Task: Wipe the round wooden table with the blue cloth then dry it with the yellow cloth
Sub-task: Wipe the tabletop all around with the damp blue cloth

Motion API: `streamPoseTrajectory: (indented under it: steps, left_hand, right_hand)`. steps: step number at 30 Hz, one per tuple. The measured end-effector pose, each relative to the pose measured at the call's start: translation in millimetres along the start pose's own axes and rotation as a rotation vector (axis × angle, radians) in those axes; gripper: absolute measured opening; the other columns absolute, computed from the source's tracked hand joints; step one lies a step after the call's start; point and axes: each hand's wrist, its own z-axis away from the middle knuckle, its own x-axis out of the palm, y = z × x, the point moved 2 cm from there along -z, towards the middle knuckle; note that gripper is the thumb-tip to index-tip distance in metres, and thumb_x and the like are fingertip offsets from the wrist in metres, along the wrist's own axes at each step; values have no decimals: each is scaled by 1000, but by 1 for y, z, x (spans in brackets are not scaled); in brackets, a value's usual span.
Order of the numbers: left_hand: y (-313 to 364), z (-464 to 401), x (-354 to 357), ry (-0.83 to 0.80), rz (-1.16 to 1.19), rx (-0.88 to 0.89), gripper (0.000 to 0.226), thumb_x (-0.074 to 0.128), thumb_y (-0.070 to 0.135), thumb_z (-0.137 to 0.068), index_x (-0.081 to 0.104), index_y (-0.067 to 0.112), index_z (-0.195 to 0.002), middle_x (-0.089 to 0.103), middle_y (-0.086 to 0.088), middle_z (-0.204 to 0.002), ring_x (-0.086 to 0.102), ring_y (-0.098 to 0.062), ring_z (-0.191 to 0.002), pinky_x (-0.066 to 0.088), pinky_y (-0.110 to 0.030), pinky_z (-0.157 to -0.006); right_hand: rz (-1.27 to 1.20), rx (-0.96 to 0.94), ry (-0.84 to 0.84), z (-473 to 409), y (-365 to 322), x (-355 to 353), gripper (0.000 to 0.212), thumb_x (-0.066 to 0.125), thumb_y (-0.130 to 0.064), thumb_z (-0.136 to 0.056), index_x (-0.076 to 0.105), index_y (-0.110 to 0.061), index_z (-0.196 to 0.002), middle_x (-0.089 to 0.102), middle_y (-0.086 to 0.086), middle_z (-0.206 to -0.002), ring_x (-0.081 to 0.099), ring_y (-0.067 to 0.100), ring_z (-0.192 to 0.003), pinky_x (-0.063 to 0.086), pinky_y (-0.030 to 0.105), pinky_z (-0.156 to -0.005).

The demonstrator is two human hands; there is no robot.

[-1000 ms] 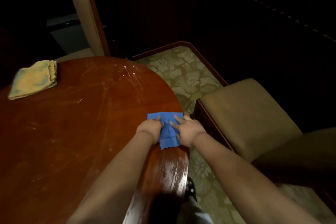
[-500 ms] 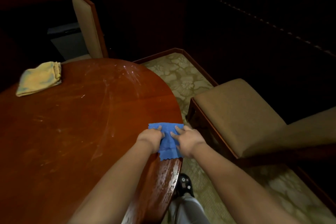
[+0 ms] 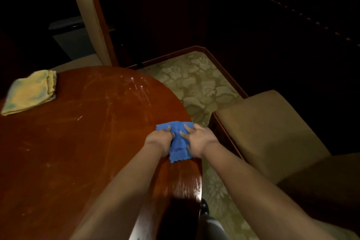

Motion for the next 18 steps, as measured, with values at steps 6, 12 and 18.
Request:
streamPoseTrajectory:
  steps: [6,12,18]
  left_hand:
    - [-21,-36,-30,14,26,-34,54,41,11,-99,25,20,-150,-1,-3,-161,35,-25,-136,44,-36,-96]
    - [-20,-39,-30,22,44,-51,57,43,12,-98,22,18,-151,-1,-6,-161,24,-25,-143,40,-39,-105]
    - [2,-5,-8,17,9,-25,57,39,8,-99,19,17,-152,-1,-7,-160,26,-26,-142,41,-38,-104]
  right_hand:
    - [-9,-18,34,-43,23,-24,58,33,-36,-102,8,-28,-154,1,0,-162,6,24,-146,29,41,-107]
    - [-31,-30,51,-44,27,-25,58,32,-34,-103,7,-27,-154,0,1,-162,8,25,-145,29,39,-108]
    - [17,-10,29,-4,7,-4,58,32,-35,-103,5,-25,-154,0,4,-162,7,27,-146,28,36,-110]
